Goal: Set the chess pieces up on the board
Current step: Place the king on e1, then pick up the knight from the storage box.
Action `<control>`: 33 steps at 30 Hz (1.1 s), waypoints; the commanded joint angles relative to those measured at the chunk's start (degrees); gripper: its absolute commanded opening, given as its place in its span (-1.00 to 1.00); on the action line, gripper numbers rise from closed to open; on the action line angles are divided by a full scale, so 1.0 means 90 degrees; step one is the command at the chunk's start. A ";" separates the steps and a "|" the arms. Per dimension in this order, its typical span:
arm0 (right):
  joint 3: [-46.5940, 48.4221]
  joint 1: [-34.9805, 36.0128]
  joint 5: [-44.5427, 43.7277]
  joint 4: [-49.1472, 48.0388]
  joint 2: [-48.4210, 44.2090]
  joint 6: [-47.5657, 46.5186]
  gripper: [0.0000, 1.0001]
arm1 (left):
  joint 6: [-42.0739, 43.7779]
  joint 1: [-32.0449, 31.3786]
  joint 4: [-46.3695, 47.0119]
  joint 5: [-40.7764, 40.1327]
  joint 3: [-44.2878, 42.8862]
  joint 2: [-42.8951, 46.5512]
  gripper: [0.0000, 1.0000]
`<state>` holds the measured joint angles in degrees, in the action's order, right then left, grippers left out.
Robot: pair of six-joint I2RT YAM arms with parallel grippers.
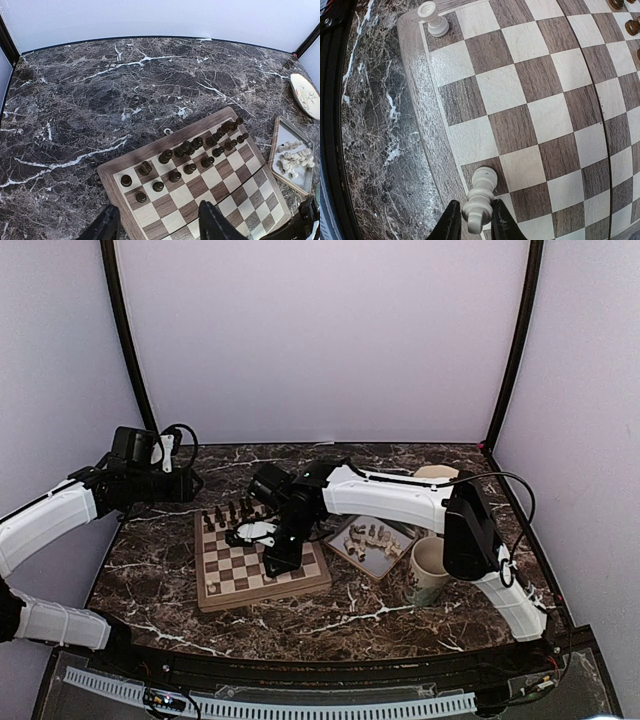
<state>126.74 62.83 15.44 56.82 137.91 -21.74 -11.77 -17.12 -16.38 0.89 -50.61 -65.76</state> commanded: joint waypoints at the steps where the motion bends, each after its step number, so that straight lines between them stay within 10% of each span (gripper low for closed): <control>1: 0.0098 0.0039 -0.0049 -0.0073 0.0082 0.0067 -0.53 | 0.0024 0.0040 0.0090 0.0096 0.0081 0.0080 0.11; 17: -0.0789 -0.0091 0.0005 -0.0068 -0.0864 -0.0142 -0.33 | 0.0149 0.0036 0.0051 0.0805 -0.0055 -0.0115 0.08; 22: -0.2106 -0.0646 0.0221 -0.0568 -0.2021 -0.0140 -0.30 | 0.0354 -0.0060 -0.0081 0.2118 -0.0425 -0.0496 -0.10; 33: -0.4106 -0.2582 -0.0361 -0.1293 -0.3456 -0.0080 -0.46 | 0.0430 -0.1559 -0.0088 0.1823 -0.1546 -0.1917 -0.13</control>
<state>94.56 44.18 15.68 48.51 108.64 -23.00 -8.69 -28.51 -16.99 16.25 -61.08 -78.63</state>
